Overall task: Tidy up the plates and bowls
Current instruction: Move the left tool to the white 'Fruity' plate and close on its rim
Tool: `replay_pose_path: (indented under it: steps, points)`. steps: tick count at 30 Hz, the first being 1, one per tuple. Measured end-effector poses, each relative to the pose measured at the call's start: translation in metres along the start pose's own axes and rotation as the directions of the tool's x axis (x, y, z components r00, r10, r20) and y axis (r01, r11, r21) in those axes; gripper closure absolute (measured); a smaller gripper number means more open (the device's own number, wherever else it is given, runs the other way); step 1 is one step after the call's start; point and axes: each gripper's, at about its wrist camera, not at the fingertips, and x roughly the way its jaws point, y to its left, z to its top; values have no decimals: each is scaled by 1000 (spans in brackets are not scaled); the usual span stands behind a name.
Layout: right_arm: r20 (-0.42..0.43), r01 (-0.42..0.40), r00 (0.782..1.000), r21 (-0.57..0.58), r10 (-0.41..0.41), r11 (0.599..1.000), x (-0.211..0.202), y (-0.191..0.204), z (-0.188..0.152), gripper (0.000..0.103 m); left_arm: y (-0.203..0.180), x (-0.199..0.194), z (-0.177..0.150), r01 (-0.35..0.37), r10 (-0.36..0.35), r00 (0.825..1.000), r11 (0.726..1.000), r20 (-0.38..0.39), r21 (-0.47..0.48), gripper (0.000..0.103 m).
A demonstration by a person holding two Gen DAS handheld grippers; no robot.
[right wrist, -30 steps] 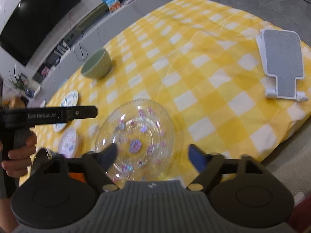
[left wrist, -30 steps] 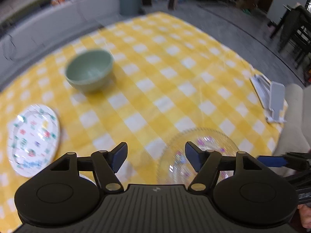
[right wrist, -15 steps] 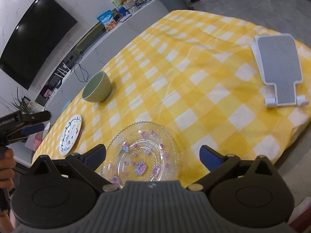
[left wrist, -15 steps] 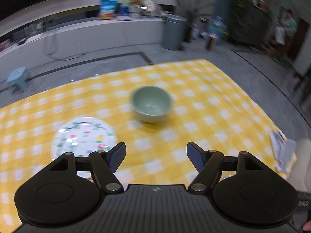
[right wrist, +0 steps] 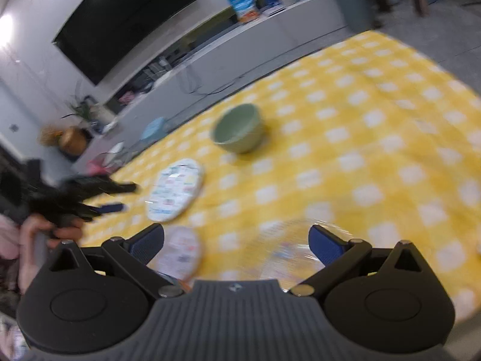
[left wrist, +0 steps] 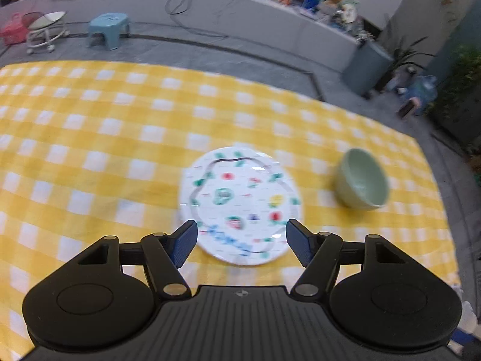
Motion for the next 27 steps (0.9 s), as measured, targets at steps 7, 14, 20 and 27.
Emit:
replay_pose_path:
  steps: [7, 14, 20, 27]
  points:
    - [-139, -254, 956, 43, 258, 966, 79, 33, 44, 5, 33, 10, 4, -50, 50, 999, 996, -12, -73, 25]
    - [-222, -299, 911, 229, 349, 926, 181, 9, 52, 35, 60, 21, 8, -11, 9, 999, 998, -38, -67, 32]
    - [-235, -222, 933, 222, 273, 949, 220, 2, 55, 53, 62, 33, 15, 58, -59, 998, 996, -20, -66, 38]
    - [-210, -192, 948, 223, 240, 956, 244, 5, 45, 61, 68, 52, 10, 104, -108, 994, 989, -29, -105, 48]
